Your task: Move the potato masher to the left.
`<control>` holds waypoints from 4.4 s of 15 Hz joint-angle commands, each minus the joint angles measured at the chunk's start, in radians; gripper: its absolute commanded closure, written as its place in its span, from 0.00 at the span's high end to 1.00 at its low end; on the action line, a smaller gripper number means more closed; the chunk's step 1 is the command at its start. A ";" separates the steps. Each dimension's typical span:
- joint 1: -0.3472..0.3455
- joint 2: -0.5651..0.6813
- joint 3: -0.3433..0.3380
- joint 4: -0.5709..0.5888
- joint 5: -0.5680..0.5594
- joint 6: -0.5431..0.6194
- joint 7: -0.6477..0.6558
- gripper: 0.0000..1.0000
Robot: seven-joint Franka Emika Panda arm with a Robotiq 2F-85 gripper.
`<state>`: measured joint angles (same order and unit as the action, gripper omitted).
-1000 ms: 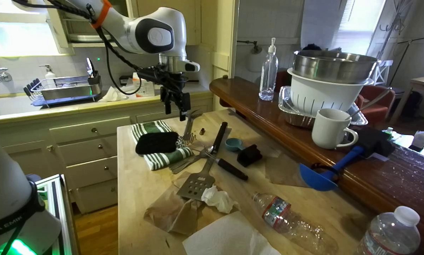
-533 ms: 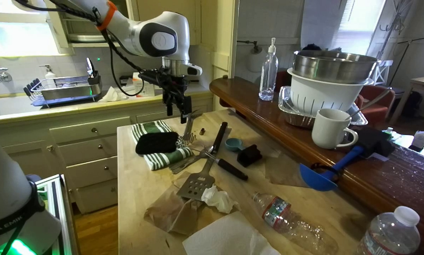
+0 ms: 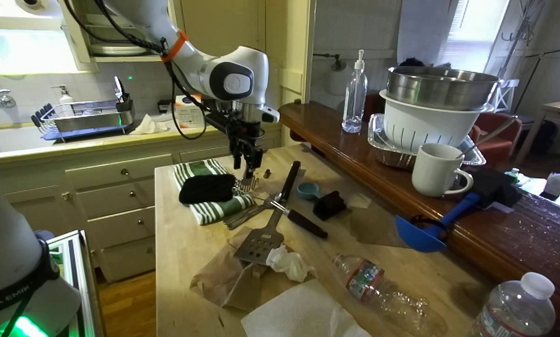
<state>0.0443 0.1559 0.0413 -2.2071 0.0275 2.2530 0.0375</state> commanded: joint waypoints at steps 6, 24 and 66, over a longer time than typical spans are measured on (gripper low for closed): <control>-0.011 0.110 -0.001 0.082 0.039 -0.002 0.005 0.66; -0.006 0.042 -0.002 0.067 0.035 -0.047 0.034 0.01; 0.097 -0.231 0.047 -0.033 -0.172 -0.301 -1.734 0.01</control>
<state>0.1534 -0.0965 0.1055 -2.2744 -0.1107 1.9557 -1.5361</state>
